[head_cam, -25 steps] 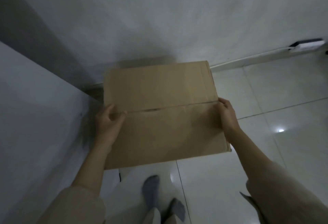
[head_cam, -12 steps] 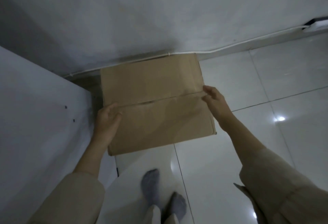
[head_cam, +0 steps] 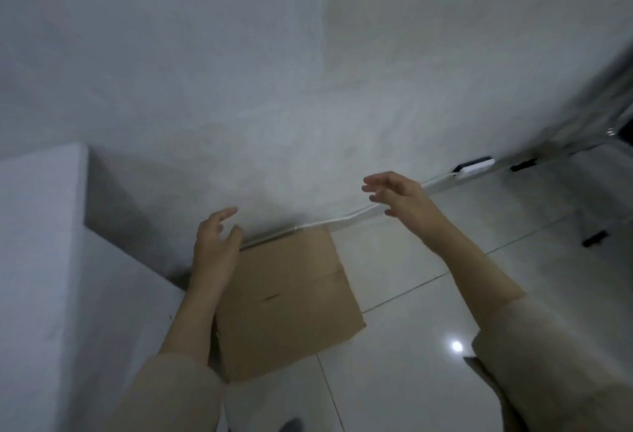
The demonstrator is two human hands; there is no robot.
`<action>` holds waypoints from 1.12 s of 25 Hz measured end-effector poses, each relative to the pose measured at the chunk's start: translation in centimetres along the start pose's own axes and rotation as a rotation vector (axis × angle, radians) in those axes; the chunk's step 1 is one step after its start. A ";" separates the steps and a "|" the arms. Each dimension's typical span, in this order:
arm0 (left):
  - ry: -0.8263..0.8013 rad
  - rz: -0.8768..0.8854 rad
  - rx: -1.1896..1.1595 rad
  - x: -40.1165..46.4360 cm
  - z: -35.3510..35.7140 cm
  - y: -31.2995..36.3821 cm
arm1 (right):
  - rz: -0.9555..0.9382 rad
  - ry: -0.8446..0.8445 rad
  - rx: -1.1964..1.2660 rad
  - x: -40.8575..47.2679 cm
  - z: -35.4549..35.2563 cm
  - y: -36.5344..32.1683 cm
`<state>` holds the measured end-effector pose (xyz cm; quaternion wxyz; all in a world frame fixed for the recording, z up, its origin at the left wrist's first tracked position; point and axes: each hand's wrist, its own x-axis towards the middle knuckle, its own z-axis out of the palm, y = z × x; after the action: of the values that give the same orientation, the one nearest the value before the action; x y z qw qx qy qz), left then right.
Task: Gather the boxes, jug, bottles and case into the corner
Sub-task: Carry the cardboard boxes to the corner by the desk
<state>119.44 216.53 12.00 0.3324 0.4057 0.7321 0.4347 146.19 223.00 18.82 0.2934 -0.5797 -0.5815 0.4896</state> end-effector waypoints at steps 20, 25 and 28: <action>-0.941 0.754 0.272 -22.1 -12.1 21.3 | 0.108 0.426 -0.106 -43.2 -6.7 -14.6; -1.176 0.854 0.303 -30.5 -10.1 20.7 | 0.272 0.654 0.019 -56.8 -2.1 -9.3; -1.327 0.892 0.300 -37.2 -8.0 18.9 | 0.402 0.863 0.109 -65.9 0.5 -5.2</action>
<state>135.25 186.30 37.34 0.4350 0.8725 0.2026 0.0923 153.95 160.30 38.30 0.4374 -0.8148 -0.2566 0.2809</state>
